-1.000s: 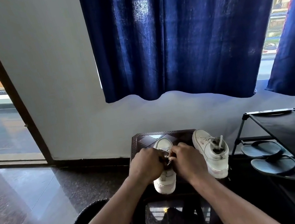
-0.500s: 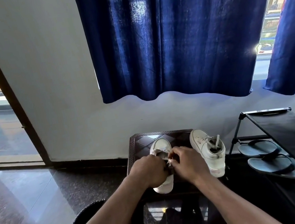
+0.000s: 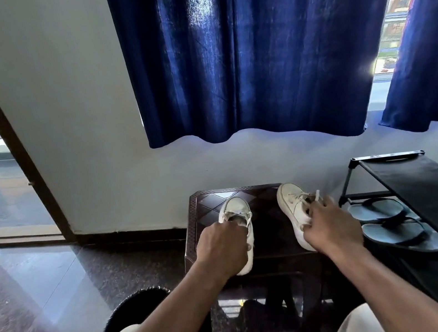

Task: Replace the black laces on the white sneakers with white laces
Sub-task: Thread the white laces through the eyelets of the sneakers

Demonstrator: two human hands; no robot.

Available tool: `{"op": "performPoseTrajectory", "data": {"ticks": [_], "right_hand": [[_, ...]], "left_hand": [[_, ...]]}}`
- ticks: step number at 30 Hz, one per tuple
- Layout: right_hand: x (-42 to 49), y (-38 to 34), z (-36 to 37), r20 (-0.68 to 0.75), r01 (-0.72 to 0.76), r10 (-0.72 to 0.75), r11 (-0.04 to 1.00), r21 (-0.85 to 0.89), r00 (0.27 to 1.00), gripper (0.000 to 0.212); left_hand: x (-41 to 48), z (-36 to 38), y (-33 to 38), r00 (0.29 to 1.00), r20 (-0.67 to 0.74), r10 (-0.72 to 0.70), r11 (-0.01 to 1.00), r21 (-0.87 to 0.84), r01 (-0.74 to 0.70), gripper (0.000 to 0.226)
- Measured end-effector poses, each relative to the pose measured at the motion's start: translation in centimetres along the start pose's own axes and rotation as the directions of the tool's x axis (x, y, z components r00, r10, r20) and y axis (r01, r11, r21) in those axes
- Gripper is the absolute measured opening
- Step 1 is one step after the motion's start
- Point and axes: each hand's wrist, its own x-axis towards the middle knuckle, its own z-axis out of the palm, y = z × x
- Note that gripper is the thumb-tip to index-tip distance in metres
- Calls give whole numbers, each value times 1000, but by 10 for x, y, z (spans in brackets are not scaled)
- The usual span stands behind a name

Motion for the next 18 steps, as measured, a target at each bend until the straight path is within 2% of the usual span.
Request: {"op": "performPoseTrajectory", "data": {"ticks": [3,7,13,18], "right_hand": [[3,6,2,20,128,-128,992,-4,992,39],[4,8,6,183,131,-120,990,-47,976,47],[-3,-10,21,179,178,-191,980,85,965,23],[-8,-30,33,156,261,-276,959,110,948,24]], "left_hand": [[-2,2,7,997,53,-48,999,-3,48,33],[-5,6,9,992,87,-94,994,-45,98,25],[-5,9,7,995,82,-62,993,-95,69,24],[1,14,9,997,49,-61,992,-105,66,21]]}}
